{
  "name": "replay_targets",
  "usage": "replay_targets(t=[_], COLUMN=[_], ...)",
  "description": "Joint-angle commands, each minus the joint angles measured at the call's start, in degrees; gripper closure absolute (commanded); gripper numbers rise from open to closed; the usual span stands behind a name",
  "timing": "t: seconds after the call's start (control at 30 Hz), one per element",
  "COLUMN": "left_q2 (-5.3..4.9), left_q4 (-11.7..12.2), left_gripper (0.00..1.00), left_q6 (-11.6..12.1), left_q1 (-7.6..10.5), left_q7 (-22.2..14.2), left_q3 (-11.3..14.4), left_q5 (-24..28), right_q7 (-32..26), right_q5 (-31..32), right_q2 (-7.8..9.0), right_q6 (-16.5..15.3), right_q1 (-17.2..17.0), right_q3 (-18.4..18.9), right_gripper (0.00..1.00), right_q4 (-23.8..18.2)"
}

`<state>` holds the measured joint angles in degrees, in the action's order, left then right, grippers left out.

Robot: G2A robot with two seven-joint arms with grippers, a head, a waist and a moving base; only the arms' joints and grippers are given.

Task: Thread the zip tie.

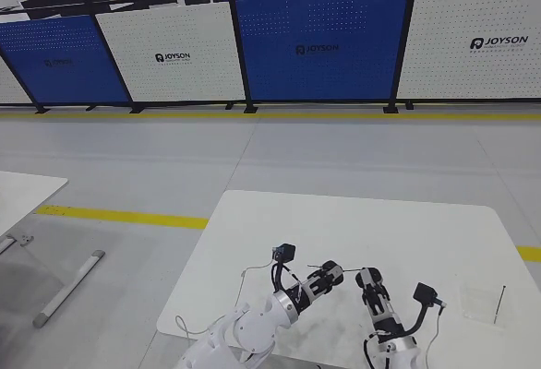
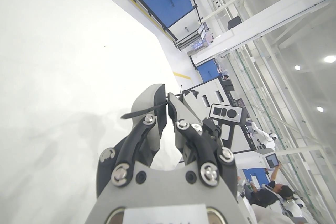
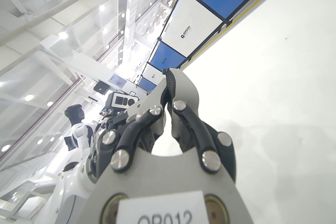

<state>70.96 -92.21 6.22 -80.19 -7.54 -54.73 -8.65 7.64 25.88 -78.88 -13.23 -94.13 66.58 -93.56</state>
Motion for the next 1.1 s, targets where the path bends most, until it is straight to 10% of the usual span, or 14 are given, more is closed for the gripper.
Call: replay_targets(t=[0.0,0.47,0.77,0.9,1.07], left_q2=[0.01,-0.07,-0.13,-0.2,-0.26], left_q4=[0.1,0.0,-0.2,-0.4,-0.6], left_gripper=[0.69,1.0,0.96,0.77,0.86], left_q6=[-0.1,0.3,0.6,0.9,1.0], left_q1=[-0.02,-0.27,-0.44,-0.64,-0.82], left_q7=[0.3,0.9,0.6,0.4,0.3], left_q3=[-0.1,-1.4,-1.9,-2.1,-2.3], left_q5=[-0.1,0.8,1.0,0.9,0.6], right_q7=[-0.1,0.4,0.5,0.4,0.3], right_q5=[-0.1,-0.2,-0.4,-0.3,-0.4], right_q2=[-0.02,-0.13,-0.17,-0.2,-0.23], right_q6=[0.4,1.2,1.5,1.8,1.9], right_q1=[0.1,0.3,0.2,0.2,0.3], right_q3=[0.0,0.0,0.0,0.0,0.0], right_gripper=[1.0,1.0,1.0,1.0,1.0], right_q4=[0.1,0.2,-0.2,-0.3,-0.3])
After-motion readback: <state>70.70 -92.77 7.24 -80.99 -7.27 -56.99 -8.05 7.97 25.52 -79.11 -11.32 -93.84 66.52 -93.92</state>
